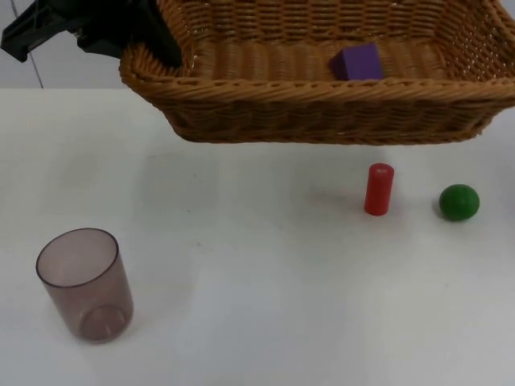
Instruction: Pick up the basket with the left hand and place the triangular block into the basket with the right hand.
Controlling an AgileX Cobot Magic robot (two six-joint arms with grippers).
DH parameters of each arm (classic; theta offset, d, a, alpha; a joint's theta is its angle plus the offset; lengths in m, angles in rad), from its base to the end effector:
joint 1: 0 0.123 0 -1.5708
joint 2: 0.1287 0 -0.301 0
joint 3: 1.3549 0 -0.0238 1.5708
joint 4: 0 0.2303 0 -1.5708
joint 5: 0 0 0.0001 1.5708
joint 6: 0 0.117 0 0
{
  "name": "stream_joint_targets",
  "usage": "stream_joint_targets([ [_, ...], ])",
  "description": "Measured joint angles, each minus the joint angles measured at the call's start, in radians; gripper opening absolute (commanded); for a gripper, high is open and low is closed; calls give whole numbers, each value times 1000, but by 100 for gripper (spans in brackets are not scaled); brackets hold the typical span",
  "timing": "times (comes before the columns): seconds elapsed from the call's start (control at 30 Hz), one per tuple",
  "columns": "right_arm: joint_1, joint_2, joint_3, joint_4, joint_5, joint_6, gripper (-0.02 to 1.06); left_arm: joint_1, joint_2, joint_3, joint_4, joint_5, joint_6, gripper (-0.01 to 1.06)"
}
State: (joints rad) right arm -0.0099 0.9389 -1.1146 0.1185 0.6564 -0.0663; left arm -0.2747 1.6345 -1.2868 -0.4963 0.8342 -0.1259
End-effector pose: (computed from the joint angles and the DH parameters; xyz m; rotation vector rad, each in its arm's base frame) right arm 0.1790 0.0067 0.4251 -0.0105 1.9607 0.0825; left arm 0.3184 -0.1326 0.2882 -0.1330 2.6777 -0.7255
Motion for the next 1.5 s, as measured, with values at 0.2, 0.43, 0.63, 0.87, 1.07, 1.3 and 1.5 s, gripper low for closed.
stream_joint_targets([
  [0.2, -97, 0, 16, 125, -5, -111, 105, 0, 0, 0, 16, 2, -3, 0],
  [0.43, -103, 0, 16, 145, -8, -120, 105, 0, 1, 0, 34, -18, -7, 0],
  [0.63, -103, 0, 16, 145, -8, -120, 105, 2, 24, 0, 38, -62, 3, 0],
  [0.87, -103, 0, 16, 145, -8, -124, 105, 79, 73, 0, 1, -89, 40, 0],
  [1.07, -103, 0, 16, 145, -6, -128, 105, 155, 169, 0, -54, -163, 90, 0],
  [1.3, -103, 0, 18, 145, 0, -131, 105, 169, 288, 0, -132, -258, 156, 0],
  [1.5, -103, 2, 18, 148, 8, -131, 105, 169, 405, -83, -143, -298, 174, 0],
])
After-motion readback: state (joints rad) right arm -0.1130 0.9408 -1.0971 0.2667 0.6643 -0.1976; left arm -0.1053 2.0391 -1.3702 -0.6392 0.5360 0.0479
